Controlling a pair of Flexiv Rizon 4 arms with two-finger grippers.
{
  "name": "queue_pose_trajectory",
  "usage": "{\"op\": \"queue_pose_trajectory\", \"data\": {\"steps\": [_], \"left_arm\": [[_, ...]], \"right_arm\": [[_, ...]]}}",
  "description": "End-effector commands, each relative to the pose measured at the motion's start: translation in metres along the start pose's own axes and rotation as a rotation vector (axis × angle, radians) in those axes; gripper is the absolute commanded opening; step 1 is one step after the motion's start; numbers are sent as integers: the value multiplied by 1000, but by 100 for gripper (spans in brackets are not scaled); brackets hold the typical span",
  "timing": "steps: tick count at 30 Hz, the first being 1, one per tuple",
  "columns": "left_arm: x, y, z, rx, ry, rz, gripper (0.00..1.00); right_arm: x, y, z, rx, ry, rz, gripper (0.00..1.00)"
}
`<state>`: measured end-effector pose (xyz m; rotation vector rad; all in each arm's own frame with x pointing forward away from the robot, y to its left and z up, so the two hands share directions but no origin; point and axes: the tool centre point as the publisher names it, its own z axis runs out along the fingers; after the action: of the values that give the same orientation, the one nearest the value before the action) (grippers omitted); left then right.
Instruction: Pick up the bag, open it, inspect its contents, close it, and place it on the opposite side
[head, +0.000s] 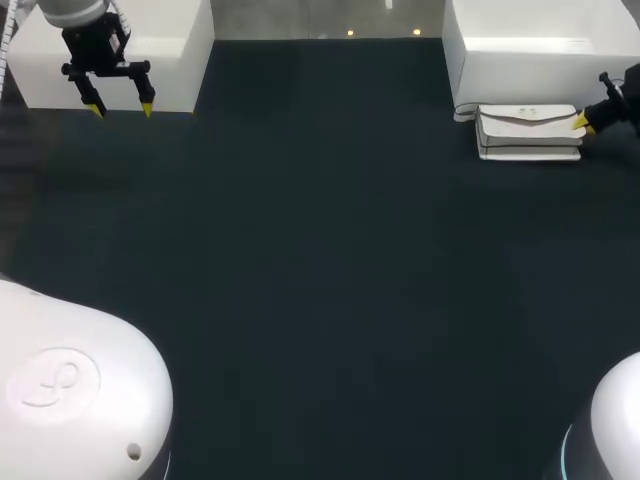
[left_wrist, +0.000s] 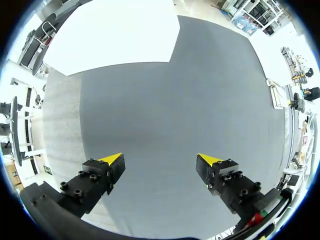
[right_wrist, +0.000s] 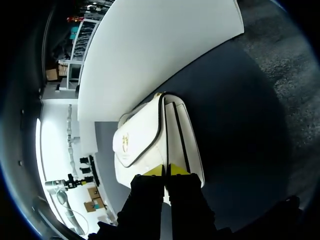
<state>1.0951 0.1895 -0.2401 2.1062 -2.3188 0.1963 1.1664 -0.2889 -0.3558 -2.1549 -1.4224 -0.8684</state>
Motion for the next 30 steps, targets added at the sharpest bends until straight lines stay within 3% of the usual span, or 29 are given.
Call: {"op": "queue_pose_trajectory", "data": {"steps": [1, 15, 16, 17, 18, 19, 30], "left_arm": [[-1, -2, 1, -5, 2, 1, 100], [-1, -3, 1, -4, 7, 3, 100], [-1, -3, 1, -4, 7, 4, 100], [-1, -3, 1, -3, 6, 4, 100], [-2, -2, 1, -2, 7, 4, 100], [-2, -2, 1, -2, 7, 4, 100], [-3, -1, -1, 6, 1, 3, 100]], "right_arm": [[-4, 13, -8, 114, 7, -3, 0], [-18, 26, -17, 116, -9, 7, 0], [-18, 26, -17, 117, -11, 8, 14], [-18, 26, -17, 117, -12, 9, 35], [-18, 25, -18, 116, -12, 10, 63], [-17, 24, -18, 113, -16, 11, 99], [9, -1, -45, -49, -181, -32, 100]]}}
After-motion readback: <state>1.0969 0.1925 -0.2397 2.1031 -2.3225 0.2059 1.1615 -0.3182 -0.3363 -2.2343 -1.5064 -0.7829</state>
